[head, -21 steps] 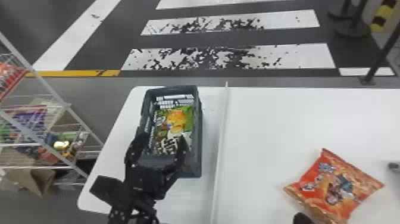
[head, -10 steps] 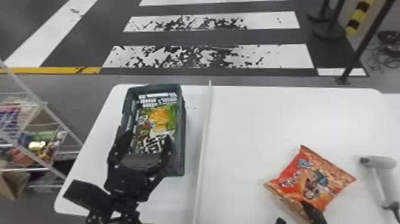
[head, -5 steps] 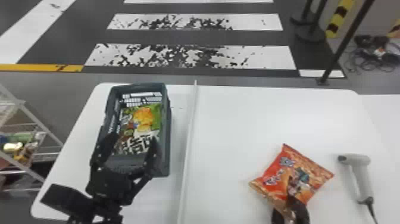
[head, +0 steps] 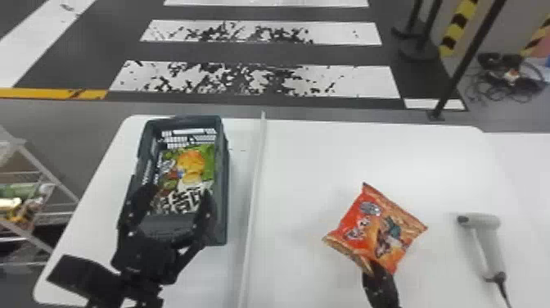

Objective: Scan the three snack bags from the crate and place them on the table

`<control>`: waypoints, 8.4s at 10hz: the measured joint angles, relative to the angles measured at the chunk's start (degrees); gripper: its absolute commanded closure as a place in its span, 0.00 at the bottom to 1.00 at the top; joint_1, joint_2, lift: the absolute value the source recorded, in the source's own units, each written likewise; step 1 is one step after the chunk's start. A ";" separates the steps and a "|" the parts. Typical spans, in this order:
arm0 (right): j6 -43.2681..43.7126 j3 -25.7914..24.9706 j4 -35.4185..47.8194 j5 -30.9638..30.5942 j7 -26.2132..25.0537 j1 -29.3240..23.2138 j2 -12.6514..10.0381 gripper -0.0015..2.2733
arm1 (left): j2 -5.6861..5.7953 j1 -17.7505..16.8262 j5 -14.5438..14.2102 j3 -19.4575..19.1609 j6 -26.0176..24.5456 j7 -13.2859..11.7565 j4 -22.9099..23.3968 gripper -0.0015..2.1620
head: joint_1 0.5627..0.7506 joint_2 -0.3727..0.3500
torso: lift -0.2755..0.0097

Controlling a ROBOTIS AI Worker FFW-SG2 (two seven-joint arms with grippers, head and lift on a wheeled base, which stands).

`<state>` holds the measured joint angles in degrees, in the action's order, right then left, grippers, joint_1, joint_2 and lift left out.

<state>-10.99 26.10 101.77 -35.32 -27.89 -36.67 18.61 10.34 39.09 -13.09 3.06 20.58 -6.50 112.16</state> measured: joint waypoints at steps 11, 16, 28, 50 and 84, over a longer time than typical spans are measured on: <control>16.53 -28.17 2.78 92.18 48.49 -5.69 -10.73 0.92 | 0.29 -2.01 0.15 1.26 -0.68 0.00 -2.08 0.03 | 0.70 0.40 | 0.84; 13.88 -28.98 2.58 93.10 38.42 -7.07 -13.12 0.55 | 0.23 -2.09 0.27 1.51 -0.67 0.00 -2.45 0.03 | 0.70 0.37 | 0.84; 6.92 -28.69 13.18 84.42 37.70 -13.54 -13.01 0.07 | -0.11 -2.09 -0.26 1.69 2.20 0.71 -3.49 0.03 | 0.70 0.45 | 0.84; 28.13 -38.88 -24.94 56.42 50.69 9.20 -9.73 0.98 | 0.12 -1.28 0.07 2.59 4.24 0.63 -3.09 0.03 | 0.70 0.15 | 0.84; 35.42 -32.25 -19.64 56.43 52.19 5.05 -10.92 0.98 | 0.03 0.04 -0.28 3.41 6.07 2.99 -2.60 0.03 | 0.70 0.29 | 0.84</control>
<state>24.42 -6.15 82.14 21.11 24.30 -31.62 7.69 10.37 39.13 -13.38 6.47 26.65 -3.51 109.57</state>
